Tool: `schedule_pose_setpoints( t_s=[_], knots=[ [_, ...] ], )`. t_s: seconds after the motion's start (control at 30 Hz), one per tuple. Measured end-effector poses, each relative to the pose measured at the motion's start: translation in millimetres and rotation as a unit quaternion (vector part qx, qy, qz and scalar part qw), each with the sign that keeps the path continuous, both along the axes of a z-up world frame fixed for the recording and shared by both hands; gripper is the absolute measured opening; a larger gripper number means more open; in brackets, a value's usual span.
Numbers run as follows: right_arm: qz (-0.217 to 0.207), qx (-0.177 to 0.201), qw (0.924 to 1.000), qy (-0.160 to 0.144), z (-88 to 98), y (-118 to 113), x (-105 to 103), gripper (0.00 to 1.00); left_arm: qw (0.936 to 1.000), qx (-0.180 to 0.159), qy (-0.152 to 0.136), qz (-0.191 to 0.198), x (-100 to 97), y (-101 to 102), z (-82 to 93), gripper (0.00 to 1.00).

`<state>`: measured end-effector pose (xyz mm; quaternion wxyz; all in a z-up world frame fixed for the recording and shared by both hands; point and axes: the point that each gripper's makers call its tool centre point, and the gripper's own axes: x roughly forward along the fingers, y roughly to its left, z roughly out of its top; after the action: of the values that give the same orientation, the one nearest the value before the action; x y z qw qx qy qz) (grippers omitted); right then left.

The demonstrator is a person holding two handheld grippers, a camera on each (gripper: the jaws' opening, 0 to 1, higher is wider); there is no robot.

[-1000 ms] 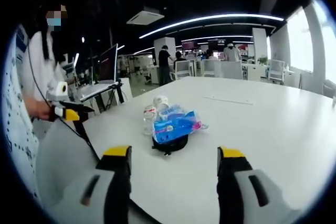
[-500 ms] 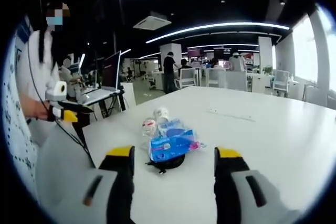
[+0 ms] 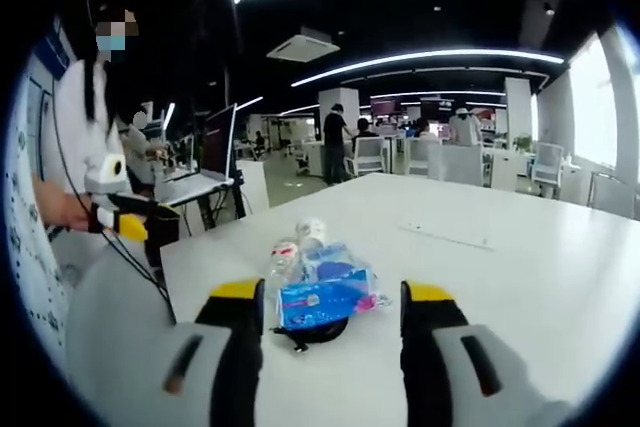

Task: Arrange the tabletop items into an orderly group along one side of the table until the central work area is clear of visible clutter.

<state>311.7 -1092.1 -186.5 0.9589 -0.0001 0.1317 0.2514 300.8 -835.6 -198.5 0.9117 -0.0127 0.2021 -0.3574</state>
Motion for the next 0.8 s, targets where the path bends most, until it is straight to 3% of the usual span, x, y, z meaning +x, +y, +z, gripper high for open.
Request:
schedule_pose_setpoints(
  t_s=[0.43,0.6,0.7,0.8],
  knots=[
    [0.040,-0.003,0.9992,-0.004,3.7,0,30,0.50,1.0000,-0.003,-0.009,0.000,10.9,-37,13.5,0.71],
    [0.053,-0.002,0.9985,-0.009,5.6,1,38,0.50,0.9993,0.018,-0.027,-0.017,29.2,-36,29.5,0.72],
    [0.061,-0.005,0.9981,-0.009,4.9,1,42,0.50,0.9993,0.010,-0.034,-0.009,44.4,-34,41.0,0.73],
    [0.065,-0.004,0.9978,-0.011,6.2,-1,45,0.49,0.9993,0.008,-0.037,0.002,45.4,-40,43.2,0.71]
  ],
)
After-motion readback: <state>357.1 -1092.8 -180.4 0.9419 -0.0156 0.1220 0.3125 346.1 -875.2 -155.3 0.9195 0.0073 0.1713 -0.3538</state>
